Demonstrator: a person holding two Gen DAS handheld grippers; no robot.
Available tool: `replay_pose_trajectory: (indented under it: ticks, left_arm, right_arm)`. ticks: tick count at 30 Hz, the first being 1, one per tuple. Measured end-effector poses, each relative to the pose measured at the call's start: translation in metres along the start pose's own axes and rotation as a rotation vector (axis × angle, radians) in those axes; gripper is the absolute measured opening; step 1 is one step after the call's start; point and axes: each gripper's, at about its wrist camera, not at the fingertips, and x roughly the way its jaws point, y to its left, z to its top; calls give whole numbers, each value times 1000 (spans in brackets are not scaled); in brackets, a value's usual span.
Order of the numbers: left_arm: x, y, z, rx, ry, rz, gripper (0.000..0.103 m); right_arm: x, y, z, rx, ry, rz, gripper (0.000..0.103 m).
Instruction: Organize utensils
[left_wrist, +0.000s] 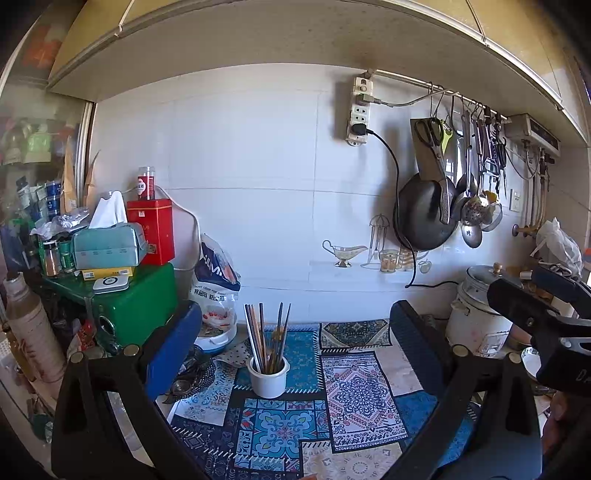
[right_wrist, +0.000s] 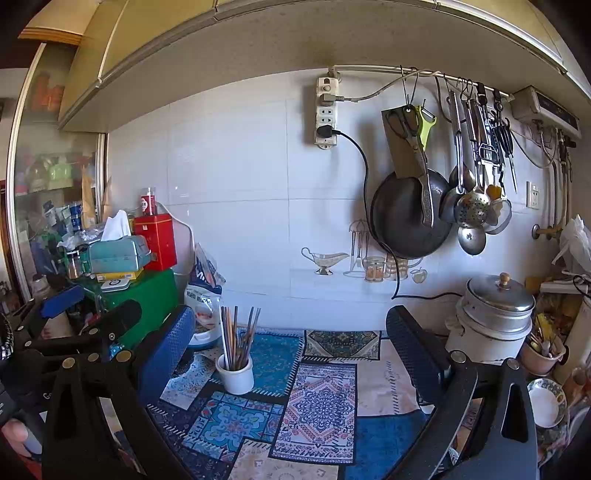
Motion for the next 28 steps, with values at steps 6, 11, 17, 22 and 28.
replay_pose_trajectory:
  ticks: [6,11,17,22,28]
  left_arm:
    - [0,0,1,0,6,-8,102]
    - [-2,-2,1,2,2,-1,102]
    - [-4,-2,0,4,0,1,102]
    - [-4,-2,0,3,0,-12,102]
    - [0,-4,2,9,-1,-8,102]
  right_arm:
    - [0,1,0,3,-1,-1,103]
    - [0,3,0,8,-1,-6,103]
    - [0,3,0,9,-1,-8,103]
    - [2,2,0,14,3,-8,103]
    - [11,-1,0,20,13,-5,103]
